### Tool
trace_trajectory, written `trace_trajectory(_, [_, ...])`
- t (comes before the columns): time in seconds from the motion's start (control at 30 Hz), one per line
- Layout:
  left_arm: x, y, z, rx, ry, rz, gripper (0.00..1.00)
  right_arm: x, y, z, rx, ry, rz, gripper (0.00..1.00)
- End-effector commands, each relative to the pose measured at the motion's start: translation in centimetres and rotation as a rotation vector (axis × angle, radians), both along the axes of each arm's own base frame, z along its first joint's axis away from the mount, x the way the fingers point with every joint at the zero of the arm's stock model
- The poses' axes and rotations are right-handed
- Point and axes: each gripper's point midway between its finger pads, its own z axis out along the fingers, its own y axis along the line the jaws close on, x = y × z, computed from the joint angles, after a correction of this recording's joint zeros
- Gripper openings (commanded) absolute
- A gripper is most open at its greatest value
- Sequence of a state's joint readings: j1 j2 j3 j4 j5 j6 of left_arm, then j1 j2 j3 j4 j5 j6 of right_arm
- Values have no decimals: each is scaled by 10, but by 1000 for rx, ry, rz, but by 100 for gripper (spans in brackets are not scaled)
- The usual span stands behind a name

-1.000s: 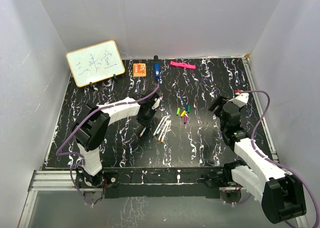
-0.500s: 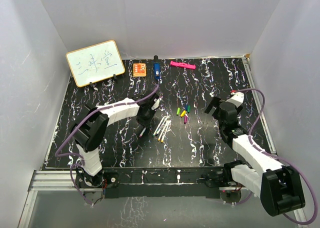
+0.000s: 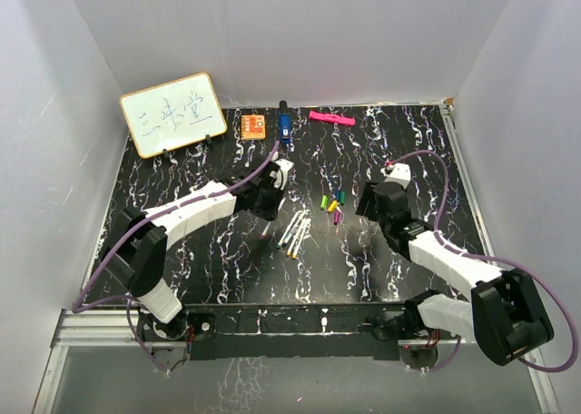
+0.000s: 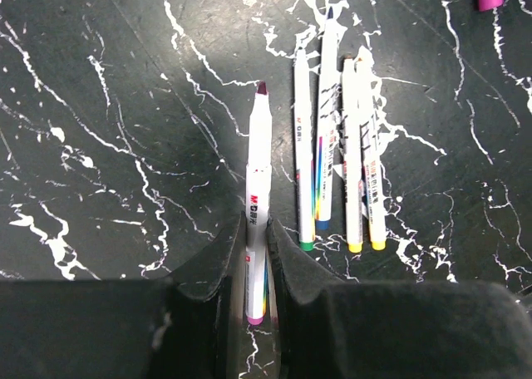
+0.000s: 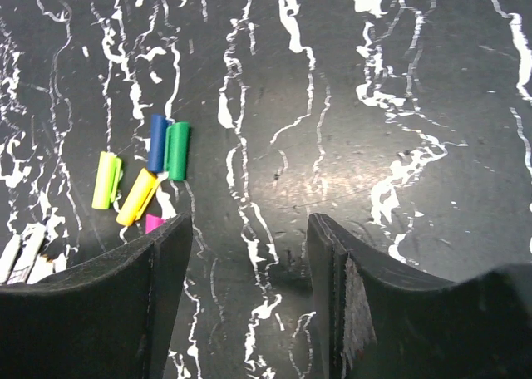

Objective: Insert the pens into the pen caps

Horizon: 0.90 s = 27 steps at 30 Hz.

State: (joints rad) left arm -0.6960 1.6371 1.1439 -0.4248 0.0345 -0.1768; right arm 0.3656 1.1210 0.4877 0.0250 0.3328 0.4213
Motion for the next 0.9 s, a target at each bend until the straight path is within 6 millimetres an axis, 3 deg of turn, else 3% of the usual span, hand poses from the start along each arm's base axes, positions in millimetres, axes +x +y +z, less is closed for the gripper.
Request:
trace_trajectory(0.0, [-5,-12,18,-104,-48,-51,0,15,23,22,19,-40,33,55])
trace_trajectory(0.3, [-13,-34,48,-340,-166,-110,0,12,62,-3,-35,68,96,55])
trace_trajectory(0.87, [-22,-40,49,-412,-185,-153,0,14,95,-37,-71,163,129,54])
